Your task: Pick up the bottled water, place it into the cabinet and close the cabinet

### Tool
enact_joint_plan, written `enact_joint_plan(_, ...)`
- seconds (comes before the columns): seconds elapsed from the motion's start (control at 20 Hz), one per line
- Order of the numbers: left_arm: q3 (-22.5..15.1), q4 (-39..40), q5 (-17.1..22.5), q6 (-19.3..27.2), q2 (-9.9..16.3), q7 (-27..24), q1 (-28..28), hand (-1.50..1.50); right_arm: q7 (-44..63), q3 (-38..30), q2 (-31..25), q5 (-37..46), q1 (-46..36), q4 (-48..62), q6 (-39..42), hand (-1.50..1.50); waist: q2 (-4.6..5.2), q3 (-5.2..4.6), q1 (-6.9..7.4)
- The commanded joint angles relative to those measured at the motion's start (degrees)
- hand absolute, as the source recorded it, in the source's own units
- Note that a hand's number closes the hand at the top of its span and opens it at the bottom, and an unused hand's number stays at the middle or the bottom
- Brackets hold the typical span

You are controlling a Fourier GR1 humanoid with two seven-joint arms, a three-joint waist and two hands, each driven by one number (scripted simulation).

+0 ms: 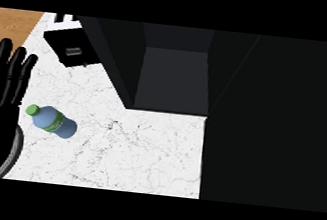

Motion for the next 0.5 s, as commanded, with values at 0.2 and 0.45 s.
enact_joint_plan(0.2, 3.8, 3.8, 16.0, -16.0, 7.4, -3.2, -1.1, -1.5, -2.4, 2.0, 0.2, 1.7, 6.2, -5.8, 1.6, -1.5, -0.39, -0.3, -0.57)
enact_joint_plan(0.45, 2.6, 7.9, 28.0, -14.5, 2.7, 9.4, 12.3, -1.5, 9.9, 7.2, 6.3, -13.0, 12.0, -5.0, 1.2, -1.5, -0.41, -0.32, 0.56)
